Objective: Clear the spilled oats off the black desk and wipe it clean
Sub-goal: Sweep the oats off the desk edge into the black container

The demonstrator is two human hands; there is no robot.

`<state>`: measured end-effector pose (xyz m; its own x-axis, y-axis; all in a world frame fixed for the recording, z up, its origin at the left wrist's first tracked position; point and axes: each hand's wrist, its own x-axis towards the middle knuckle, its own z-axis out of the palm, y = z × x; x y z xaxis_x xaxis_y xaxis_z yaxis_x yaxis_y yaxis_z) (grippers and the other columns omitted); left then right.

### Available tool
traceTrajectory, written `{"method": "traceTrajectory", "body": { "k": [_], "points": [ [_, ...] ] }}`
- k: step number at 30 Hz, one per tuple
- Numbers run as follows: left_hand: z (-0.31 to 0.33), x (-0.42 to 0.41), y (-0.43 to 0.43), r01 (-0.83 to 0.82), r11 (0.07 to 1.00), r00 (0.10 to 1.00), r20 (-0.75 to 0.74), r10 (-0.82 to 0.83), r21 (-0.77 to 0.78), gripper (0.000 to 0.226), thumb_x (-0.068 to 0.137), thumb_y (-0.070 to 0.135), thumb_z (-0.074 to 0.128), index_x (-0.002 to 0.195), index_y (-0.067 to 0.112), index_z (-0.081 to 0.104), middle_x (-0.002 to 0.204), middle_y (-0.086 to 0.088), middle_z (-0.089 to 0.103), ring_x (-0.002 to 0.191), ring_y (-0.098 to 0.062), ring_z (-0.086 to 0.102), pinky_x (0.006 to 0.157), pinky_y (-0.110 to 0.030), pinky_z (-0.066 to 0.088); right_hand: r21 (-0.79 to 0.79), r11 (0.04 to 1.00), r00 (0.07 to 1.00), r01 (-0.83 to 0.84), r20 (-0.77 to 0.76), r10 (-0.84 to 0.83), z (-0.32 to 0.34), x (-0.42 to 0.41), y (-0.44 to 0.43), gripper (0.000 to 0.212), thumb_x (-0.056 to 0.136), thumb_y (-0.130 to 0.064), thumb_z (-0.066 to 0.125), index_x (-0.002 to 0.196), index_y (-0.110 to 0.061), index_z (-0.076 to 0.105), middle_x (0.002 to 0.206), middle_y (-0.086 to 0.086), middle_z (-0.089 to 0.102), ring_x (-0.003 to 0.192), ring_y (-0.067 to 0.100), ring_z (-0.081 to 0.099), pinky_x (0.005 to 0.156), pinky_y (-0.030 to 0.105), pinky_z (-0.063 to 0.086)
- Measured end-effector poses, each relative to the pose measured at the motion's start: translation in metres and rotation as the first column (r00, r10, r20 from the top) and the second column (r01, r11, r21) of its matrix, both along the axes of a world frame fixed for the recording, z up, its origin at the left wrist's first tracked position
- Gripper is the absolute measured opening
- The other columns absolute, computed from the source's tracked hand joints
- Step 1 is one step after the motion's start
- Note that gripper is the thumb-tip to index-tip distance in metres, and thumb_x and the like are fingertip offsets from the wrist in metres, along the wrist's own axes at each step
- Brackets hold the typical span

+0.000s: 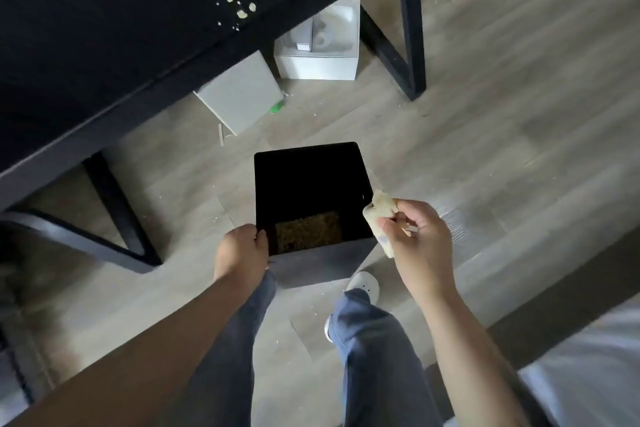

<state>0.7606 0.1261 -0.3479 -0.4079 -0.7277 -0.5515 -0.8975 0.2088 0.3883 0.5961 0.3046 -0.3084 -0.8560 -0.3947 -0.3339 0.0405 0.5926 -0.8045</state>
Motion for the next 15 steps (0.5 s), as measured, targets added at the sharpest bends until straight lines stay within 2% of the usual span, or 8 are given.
{"method": "traceTrajectory", "body": {
  "k": [2, 5, 8, 12, 15],
  "points": [
    [0.039, 0.009, 0.017, 0.002, 1.000, 0.999, -0.034, -0.001, 0.012, 0.031, 0.097, 0.013, 0.043, 0.067, 0.006, 0.051, 0.060, -0.009, 0.054, 0.055, -0.027, 0.051, 0.045, -0.029, 0.029, 0.003, 1.000, 1.000, -0.012, -0.009, 0.012, 0.040, -0.003, 0.012, 0.019, 0.081, -0.008, 0.068, 0.092, -0.024, 0.068, 0.094, -0.005, 0.063, 0.085, 0.007, 0.060, 0.074, 0.014, 0.042],
    [0.097, 0.015, 0.040, 0.007, 1.000, 0.998, -0.063, -0.007, -0.001, 0.029, 0.097, 0.013, 0.042, 0.069, 0.018, 0.047, 0.058, 0.001, 0.051, 0.052, -0.015, 0.050, 0.044, -0.027, 0.029, -0.009, 0.999, 0.999, -0.048, -0.017, 0.047, 0.097, -0.007, 0.023, 0.014, 0.082, -0.011, 0.070, 0.094, -0.018, 0.070, 0.095, -0.004, 0.064, 0.085, 0.009, 0.061, 0.073, 0.020, 0.043],
    [0.137, 0.021, 0.052, -0.033, 0.999, 0.999, -0.030, 0.032, -0.037, 0.035, 0.097, 0.016, 0.044, 0.062, 0.012, 0.043, 0.058, -0.004, 0.050, 0.051, -0.017, 0.043, 0.045, -0.029, 0.028, -0.020, 0.994, 0.994, -0.103, -0.040, 0.103, 0.147, -0.011, 0.030, 0.013, 0.083, -0.012, 0.070, 0.093, -0.020, 0.069, 0.094, -0.005, 0.064, 0.085, 0.005, 0.060, 0.072, 0.016, 0.045],
    [0.168, 0.031, 0.055, -0.071, 0.994, 0.997, -0.016, 0.070, -0.085, 0.037, 0.095, 0.019, 0.044, 0.060, 0.007, 0.046, 0.058, -0.008, 0.056, 0.053, -0.023, 0.048, 0.047, -0.030, 0.030, -0.043, 0.987, 0.986, -0.152, -0.081, 0.148, 0.194, -0.018, 0.026, 0.019, 0.084, -0.012, 0.069, 0.091, -0.029, 0.065, 0.092, -0.008, 0.063, 0.083, -0.005, 0.057, 0.068, 0.006, 0.041],
    [0.187, 0.029, 0.053, -0.091, 0.990, 0.996, 0.013, 0.093, -0.108, 0.037, 0.093, 0.019, 0.045, 0.058, 0.008, 0.041, 0.054, -0.007, 0.046, 0.050, -0.024, 0.041, 0.044, -0.029, 0.024, -0.049, 0.982, 0.980, -0.181, -0.094, 0.176, 0.214, -0.020, 0.013, 0.019, 0.084, -0.010, 0.068, 0.090, -0.028, 0.065, 0.093, -0.009, 0.062, 0.084, -0.006, 0.056, 0.068, 0.003, 0.040]
  ]
}}
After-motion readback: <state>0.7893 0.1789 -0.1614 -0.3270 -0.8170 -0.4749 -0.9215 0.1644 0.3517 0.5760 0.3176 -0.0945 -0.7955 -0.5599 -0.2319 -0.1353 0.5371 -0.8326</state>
